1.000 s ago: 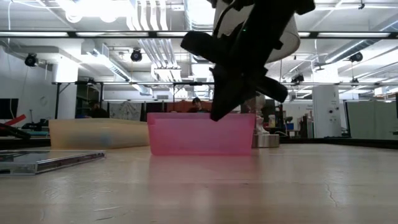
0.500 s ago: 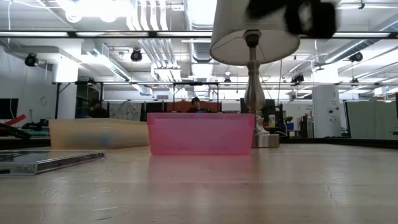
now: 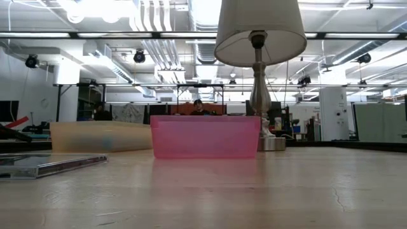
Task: Pick & place jewel cases by type
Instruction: Put the left black cd case into the pink bin
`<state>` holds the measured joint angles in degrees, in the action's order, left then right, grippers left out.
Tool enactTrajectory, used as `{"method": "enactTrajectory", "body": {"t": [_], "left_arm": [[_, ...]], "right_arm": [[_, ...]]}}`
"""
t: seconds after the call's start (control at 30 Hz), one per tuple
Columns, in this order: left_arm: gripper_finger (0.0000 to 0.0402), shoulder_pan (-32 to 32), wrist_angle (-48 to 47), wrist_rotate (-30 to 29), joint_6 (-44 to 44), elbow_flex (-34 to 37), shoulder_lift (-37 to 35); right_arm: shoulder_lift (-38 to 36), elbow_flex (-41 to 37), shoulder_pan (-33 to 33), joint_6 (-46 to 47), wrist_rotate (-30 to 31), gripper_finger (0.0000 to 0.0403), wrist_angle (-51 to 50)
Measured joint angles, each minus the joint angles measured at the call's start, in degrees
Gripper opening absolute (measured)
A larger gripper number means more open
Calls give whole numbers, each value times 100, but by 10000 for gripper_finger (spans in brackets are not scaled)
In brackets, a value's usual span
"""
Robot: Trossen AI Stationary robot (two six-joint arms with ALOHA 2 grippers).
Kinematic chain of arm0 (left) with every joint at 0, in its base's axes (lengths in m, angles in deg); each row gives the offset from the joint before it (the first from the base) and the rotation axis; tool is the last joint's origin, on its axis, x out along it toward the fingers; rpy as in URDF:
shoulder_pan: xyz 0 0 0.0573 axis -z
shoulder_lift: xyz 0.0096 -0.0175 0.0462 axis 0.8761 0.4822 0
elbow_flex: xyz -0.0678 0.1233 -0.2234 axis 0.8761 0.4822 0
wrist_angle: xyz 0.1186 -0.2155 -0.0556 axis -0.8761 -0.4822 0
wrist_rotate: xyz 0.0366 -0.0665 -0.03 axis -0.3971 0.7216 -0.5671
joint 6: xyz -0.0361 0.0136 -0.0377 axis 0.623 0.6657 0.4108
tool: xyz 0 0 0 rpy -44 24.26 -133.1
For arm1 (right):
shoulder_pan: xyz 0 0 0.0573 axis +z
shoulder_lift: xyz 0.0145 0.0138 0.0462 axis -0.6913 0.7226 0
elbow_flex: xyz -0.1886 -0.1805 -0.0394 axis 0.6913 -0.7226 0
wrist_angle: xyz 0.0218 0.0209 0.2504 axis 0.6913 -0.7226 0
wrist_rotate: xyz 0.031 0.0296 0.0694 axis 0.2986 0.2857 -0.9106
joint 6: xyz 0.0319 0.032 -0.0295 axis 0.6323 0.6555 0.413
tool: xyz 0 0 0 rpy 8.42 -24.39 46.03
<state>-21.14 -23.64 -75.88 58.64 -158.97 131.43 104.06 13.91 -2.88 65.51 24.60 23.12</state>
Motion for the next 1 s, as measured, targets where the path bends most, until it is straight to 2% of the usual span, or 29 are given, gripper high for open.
{"method": "enactTrajectory", "body": {"t": [0.17, 0.43, 0.73, 1.0], "left_arm": [[0, 255, -682, -19, 350, 3, -27], [0, 535, -765, 20, 774, 573, -199], [0, 611, -343, 440, 873, 1406, -528], [0, 759, 233, 438, 1380, 2231, -1011]], "right_arm": [[233, 202, -183, -486, 15, 9, 387], [698, 897, -468, -1357, -5, 9, 372], [1096, 1312, -679, -1636, -60, 9, 382], [1260, 1488, -803, -1528, -261, 9, 411]]}}
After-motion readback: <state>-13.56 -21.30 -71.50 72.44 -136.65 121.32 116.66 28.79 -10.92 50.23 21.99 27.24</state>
